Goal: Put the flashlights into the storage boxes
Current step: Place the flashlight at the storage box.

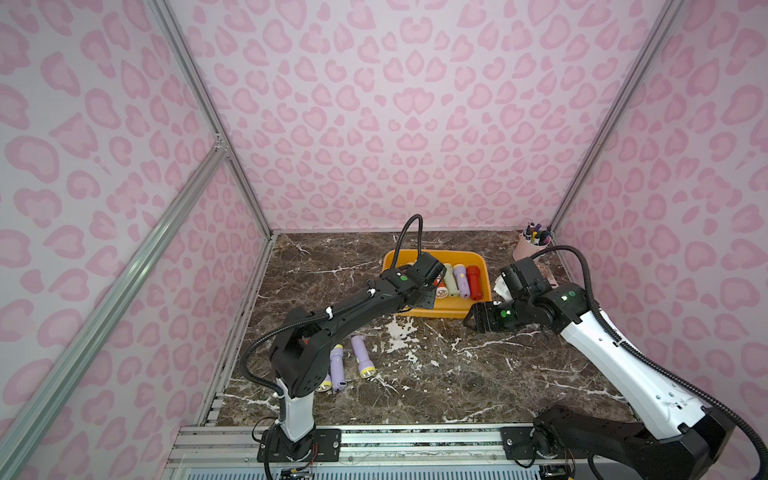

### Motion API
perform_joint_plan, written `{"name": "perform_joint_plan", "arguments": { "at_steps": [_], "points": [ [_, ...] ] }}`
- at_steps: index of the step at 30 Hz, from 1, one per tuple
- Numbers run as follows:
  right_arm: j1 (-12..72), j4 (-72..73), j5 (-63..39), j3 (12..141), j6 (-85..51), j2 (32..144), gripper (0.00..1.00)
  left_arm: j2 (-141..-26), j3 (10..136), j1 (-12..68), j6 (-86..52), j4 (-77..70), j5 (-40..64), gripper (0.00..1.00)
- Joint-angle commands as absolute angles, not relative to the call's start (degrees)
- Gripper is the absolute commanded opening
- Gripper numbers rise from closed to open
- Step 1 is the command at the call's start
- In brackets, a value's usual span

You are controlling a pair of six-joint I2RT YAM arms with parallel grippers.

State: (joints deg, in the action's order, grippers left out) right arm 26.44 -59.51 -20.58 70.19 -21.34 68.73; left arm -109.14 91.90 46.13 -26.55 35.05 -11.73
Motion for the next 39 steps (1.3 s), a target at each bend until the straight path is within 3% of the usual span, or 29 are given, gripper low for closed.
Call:
{"name": "perform_joint_plan", "arguments": {
  "at_steps": [1, 8, 23, 39],
  "points": [
    [25.61, -59.48, -20.46, 71.48, -20.11, 70.14, 0.75, -112.86, 97.64, 44.7, -23.05, 35.27, -9.37, 0.4],
    [22.94, -59.5, -19.26, 74.19, -20.04, 72.7, 0.75, -122.1, 107.36, 40.7, -23.04, 35.19, -4.12, 0.41],
    [16.32, -61.29, -19.95, 78.81, -17.86, 78.77, 0.75, -134.21, 115.98, 37.12, -27.71, 31.24, 6.11, 0.42],
    [13.02, -64.99, -22.24, 80.51, -14.76, 81.56, 0.75, -135.13, 113.99, 36.08, -30.58, 30.93, 5.1, 0.45]
  ]
}}
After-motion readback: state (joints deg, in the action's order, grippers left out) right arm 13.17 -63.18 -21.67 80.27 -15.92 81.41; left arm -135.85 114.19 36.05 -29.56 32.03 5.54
